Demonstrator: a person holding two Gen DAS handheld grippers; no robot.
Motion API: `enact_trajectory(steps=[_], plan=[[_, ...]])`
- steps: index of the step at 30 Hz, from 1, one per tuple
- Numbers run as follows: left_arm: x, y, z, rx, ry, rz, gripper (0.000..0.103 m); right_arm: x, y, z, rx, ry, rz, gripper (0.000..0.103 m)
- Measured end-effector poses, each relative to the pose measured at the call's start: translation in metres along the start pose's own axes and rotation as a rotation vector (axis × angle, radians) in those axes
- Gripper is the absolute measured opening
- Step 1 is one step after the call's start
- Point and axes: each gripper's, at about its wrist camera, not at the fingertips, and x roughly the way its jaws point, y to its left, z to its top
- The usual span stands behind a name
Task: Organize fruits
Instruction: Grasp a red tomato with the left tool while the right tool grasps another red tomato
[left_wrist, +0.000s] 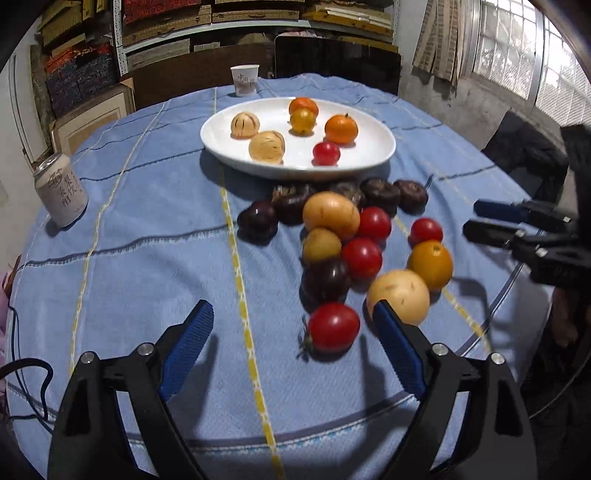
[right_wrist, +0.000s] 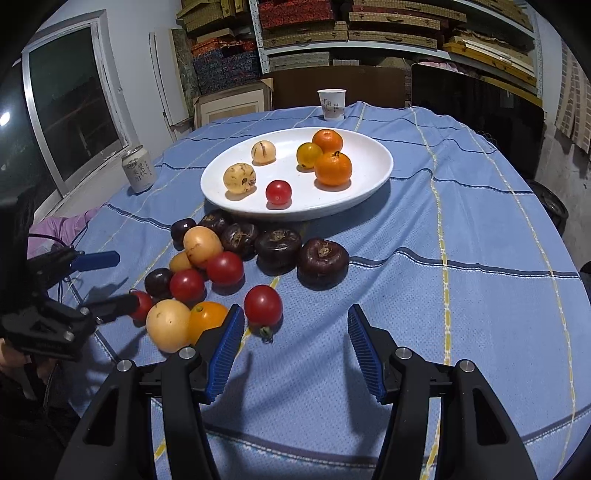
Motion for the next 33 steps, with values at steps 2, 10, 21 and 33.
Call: enact_trajectory(steps=[2, 10, 21, 33], plan=[[0.003, -0.002, -0.003, -0.003, 0.018, 0.003, 0.071, -0.005, 0.002, -0.002, -0.009, -0.009, -0.003, 0.059], [0.014, -0.023, -0.006, 0.058, 0.009, -0.006, 0.037, -0.011, 0.007, -0.008, -0.024, -0.018, -0.016, 0.059], [0.004, -0.007, -0.006, -0.028, -0.081, -0.086, 0.027, -0.002, 0.006, -0.01, -0.008, 0.006, 0.003, 0.059], [-0.007, 0.008, -0.006, -0.103, -0.152, -0.157, 0.028, 0.0, 0.013, -0.009, -0.018, 0.012, -0.001, 0.059]])
